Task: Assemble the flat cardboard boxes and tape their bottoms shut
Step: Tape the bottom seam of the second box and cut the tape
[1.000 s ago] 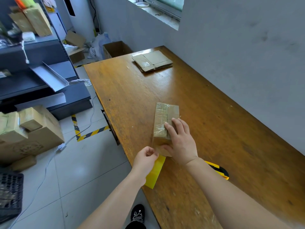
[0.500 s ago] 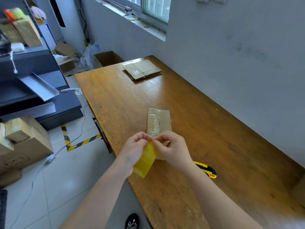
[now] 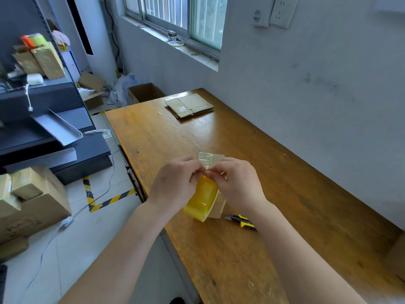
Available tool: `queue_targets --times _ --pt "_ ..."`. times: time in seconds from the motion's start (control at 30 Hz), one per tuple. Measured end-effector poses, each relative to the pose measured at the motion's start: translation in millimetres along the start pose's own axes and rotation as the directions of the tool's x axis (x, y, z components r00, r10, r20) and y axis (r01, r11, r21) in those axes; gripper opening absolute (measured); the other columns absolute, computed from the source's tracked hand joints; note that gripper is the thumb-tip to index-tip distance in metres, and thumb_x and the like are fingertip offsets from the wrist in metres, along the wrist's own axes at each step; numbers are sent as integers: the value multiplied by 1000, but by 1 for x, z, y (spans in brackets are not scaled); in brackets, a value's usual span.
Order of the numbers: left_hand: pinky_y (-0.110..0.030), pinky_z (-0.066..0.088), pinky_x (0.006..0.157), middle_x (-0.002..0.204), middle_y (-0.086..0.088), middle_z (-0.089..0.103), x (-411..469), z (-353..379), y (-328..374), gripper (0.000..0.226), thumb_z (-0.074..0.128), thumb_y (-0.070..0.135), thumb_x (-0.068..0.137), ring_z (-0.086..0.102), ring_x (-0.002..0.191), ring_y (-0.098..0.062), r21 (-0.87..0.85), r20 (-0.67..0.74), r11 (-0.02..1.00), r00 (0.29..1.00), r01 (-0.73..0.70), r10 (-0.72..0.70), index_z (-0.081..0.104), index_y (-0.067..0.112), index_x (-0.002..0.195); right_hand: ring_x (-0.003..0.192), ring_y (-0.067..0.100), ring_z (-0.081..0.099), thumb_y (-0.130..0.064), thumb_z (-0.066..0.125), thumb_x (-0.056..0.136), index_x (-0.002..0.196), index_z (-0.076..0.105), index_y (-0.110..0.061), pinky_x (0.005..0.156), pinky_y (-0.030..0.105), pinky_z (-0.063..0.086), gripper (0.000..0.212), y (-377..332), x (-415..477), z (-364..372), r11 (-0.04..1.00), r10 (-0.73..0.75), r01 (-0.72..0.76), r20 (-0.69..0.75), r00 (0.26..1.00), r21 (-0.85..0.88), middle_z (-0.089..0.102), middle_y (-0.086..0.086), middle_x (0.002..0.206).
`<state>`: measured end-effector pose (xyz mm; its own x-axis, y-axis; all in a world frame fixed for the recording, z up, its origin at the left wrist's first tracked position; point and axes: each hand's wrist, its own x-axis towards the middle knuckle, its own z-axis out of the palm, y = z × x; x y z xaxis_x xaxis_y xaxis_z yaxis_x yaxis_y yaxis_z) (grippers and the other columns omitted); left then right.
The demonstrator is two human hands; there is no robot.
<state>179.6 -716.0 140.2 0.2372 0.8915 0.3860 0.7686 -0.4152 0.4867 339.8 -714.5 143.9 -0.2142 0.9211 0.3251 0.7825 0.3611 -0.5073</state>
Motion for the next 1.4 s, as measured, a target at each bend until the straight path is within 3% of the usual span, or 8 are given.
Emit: queue_targets --times 0.13,0.23,0.37,0.47,0.6,0.97,1.17,1.4 --pt "-15 34 59 83 -1 70 5 0 4 12 63 5 88 60 71 -17 11 -135 1000 991 -10 11 73 11 87 89 8 64 -25 68 91 110 73 -17 78 28 54 22 -6 -2 -1 977 120 -92 -136 983 194 72 -6 99" --pt "-7 29 59 80 3 66 8 5 4 9 64 8 89 52 68 -10 -34 -228 994 968 102 -108 71 13 86 84 2 59 -46 65 88 107 64 -21 67 16 50 31 -7 -9 1 912 298 -201 -238 925 359 64 -10 95" --pt "-8 31 57 80 3 64 14 12 1 8 64 14 93 52 70 -9 -115 -256 971 938 209 -233 71 11 90 69 13 60 -79 53 72 90 60 -23 63 41 53 59 1 -20 12 909 245 -251 62 968 333 64 -3 77" --pt "-11 31 55 79 3 64 17 18 -2 13 63 21 94 54 70 -11 -116 -208 967 947 226 -246 71 12 91 61 25 55 -72 56 74 88 58 -14 58 50 46 60 8 -23 20 935 172 -217 174 969 280 62 10 73" --pt "-16 35 52 72 5 60 19 26 -11 17 65 25 93 58 67 -14 -164 -132 941 939 295 -317 68 14 80 61 20 56 -70 60 76 94 60 -19 58 49 48 54 10 -20 13 967 132 -163 165 977 195 62 4 74" --pt "-24 45 52 63 -5 61 23 40 -22 26 57 20 98 59 55 -16 -601 -41 611 744 515 -667 58 12 73 60 9 55 -77 53 78 76 62 -27 52 31 46 50 30 3 -18 958 234 -204 138 962 -202 58 -9 65" --pt "-30 49 52 66 -6 60 10 64 -31 28 60 19 97 54 48 -14 -717 161 330 606 614 -779 58 7 71 62 7 51 -68 46 89 96 70 -24 48 20 30 51 49 9 -23 872 292 -248 42 955 -422 52 -15 66" --pt "-30 52 55 68 -7 66 -1 85 -42 21 67 13 92 56 55 -18 -752 290 128 499 647 -817 63 5 73 73 11 62 -68 43 89 96 72 -23 74 30 49 54 55 21 -9 804 257 -154 102 961 -574 65 -11 78"
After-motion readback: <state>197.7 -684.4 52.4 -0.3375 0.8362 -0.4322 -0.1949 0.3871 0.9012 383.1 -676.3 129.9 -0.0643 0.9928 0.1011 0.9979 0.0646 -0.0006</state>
